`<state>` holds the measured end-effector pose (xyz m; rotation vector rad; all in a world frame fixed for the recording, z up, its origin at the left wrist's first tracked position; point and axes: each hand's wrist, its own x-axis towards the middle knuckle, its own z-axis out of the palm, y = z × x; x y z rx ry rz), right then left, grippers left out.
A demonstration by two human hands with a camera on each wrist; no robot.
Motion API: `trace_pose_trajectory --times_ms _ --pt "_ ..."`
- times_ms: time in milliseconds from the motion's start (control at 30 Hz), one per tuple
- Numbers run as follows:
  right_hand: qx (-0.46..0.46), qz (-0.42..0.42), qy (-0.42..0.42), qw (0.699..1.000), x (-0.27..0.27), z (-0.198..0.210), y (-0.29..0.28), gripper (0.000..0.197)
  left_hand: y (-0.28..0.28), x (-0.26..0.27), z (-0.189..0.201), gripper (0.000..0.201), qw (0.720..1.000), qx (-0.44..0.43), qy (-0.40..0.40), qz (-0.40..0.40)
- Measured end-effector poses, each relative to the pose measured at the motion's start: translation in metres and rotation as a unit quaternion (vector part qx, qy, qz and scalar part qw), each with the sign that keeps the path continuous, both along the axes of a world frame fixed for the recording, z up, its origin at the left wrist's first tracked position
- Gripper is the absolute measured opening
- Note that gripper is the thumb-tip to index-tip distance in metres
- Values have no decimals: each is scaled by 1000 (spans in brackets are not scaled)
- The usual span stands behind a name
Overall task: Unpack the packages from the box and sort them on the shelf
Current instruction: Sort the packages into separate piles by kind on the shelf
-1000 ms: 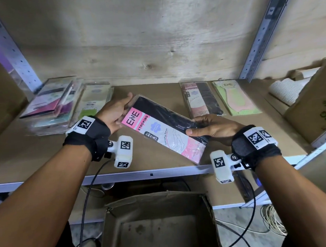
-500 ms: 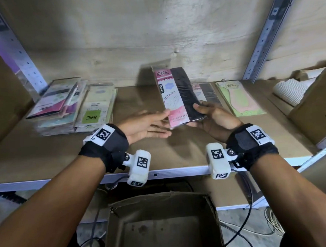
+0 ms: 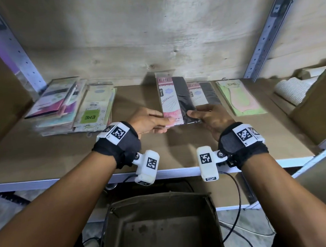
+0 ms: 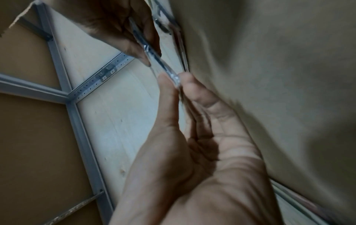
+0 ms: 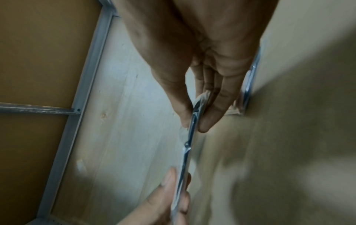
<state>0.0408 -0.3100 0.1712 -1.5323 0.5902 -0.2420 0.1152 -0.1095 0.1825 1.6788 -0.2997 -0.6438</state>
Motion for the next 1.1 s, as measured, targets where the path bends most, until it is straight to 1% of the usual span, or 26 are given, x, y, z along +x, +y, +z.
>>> trace_pose_trajectory --times_ms 100,200,233,267,333,400,500,600,700,833,900,1000,1100 --pt "11 -27 -41 999 0 11 -10 36 -16 1 9 35 999 -12 -28 20" --pt "12 -40 -70 997 -1 24 -22 20 -37 0 15 37 998 -45 -28 38" --pt "8 -42 -72 996 -2 27 -26 19 -45 1 17 38 997 -55 -27 44" --pt "5 -43 -73 996 -2 30 -32 20 -53 2 18 39 997 -60 -27 50" --pt "-15 -49 -68 996 -3 34 -44 28 -67 6 17 41 996 -66 -26 52" --pt "-46 -62 -55 996 -4 35 -55 34 -81 9 15 41 996 -62 -34 46" --pt "-101 -88 -10 991 -2 30 -70 30 -99 12 8 37 996 -44 -54 50" --pt "-166 -95 44 981 0 22 -81 28 -109 14 0 42 995 -19 -68 70" --pt "-230 -104 69 965 2 17 -85 28 -116 16 -7 43 995 -2 -69 73" --pt "-258 -103 99 956 1 15 -86 26 -118 13 -10 44 996 18 -61 67" --pt "-265 -104 113 952 0 15 -85 24 -117 10 -11 44 998 3 -40 52" --pt "-269 -96 129 950 -1 15 -85 24 -118 7 -11 48 997 15 -48 56" --pt "-268 -95 136 949 -3 15 -84 24 -118 6 -10 49 998 9 -43 53"
